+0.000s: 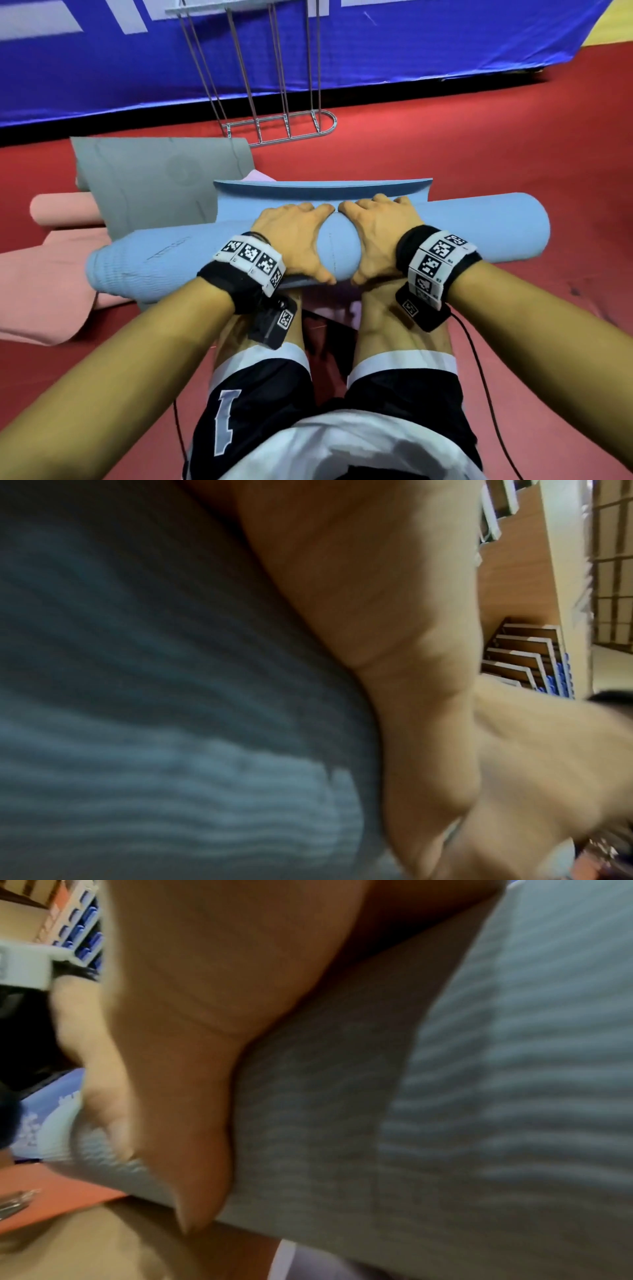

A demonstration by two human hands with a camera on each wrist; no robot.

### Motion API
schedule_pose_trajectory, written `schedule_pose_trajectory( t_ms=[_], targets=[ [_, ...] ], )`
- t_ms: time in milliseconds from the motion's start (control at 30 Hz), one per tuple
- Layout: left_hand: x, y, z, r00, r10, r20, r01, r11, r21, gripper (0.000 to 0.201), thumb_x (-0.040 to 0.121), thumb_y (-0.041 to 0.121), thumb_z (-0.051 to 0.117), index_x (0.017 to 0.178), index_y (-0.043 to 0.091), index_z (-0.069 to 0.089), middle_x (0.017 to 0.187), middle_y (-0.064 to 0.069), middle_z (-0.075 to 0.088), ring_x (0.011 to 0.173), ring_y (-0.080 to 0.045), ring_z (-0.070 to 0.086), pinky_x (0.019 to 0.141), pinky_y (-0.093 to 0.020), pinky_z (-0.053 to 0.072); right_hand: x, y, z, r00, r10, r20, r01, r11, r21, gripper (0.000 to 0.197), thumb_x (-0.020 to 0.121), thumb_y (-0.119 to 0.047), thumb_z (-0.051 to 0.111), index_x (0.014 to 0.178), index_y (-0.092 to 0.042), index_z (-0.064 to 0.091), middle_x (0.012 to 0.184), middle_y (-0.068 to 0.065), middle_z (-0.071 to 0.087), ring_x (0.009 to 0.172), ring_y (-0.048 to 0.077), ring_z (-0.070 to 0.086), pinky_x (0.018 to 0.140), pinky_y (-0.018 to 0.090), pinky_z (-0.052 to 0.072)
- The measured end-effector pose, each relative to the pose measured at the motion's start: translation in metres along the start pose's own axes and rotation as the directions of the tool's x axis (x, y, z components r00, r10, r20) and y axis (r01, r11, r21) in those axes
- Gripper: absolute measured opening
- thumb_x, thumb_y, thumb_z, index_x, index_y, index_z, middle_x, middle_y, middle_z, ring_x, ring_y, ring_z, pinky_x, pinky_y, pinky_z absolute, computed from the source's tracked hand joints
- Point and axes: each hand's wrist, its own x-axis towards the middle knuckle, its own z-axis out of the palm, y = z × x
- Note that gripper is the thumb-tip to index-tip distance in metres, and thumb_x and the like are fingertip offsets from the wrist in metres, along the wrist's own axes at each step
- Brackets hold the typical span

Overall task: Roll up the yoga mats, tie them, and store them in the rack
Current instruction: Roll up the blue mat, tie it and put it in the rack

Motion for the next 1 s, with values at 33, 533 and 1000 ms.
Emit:
schedule_pose_trajectory(
  t_ms=[33, 533, 1000],
  targets=[
    [-0.002, 0.001, 0.004, 1.0, -0.009, -0.021, 0.009, 1.0, 0.025, 0.12, 0.044, 0.082, 0.076, 0.145, 0.035, 0.032, 0.134, 0.003, 0.052, 0.121, -0.025, 0.056, 0.096, -0.045, 0.046, 0.002, 0.001, -0.001, 1.0, -0.002, -0.001, 0.002, 1.0, 0.004, 0.103, 0.042, -0.066, 0.079, 0.13, -0.029, 0.04, 0.116, -0.006, 0.058, 0.112, 0.025, 0.052, 0.096, 0.05, 0.042],
    [-0.02, -0.002, -0.016, 0.992, -0.021, -0.128, 0.039, 0.989, 0.14, 0.111, 0.046, 0.07, 0.077, 0.142, 0.034, 0.036, 0.12, 0.007, 0.063, 0.11, -0.025, 0.064, 0.084, -0.039, 0.052, -0.013, -0.022, 0.011, 0.978, -0.045, -0.204, 0.005, 0.982, -0.191, 0.122, 0.057, -0.057, 0.081, 0.155, -0.022, 0.018, 0.147, 0.005, 0.043, 0.129, 0.029, 0.044, 0.105, 0.052, 0.033],
    [-0.034, 0.009, -0.056, 0.982, 0.002, 0.188, 0.016, 0.995, -0.096, 0.103, 0.03, 0.081, 0.078, 0.122, 0.039, 0.055, 0.109, 0.014, 0.069, 0.096, -0.019, 0.066, 0.09, -0.038, 0.055, -0.034, -0.013, -0.057, 0.987, -0.099, 0.127, 0.098, 0.995, 0.015, 0.101, 0.039, -0.055, 0.094, 0.124, -0.034, 0.044, 0.103, -0.007, 0.065, 0.094, 0.022, 0.064, 0.073, 0.03, 0.048]
  ],
)
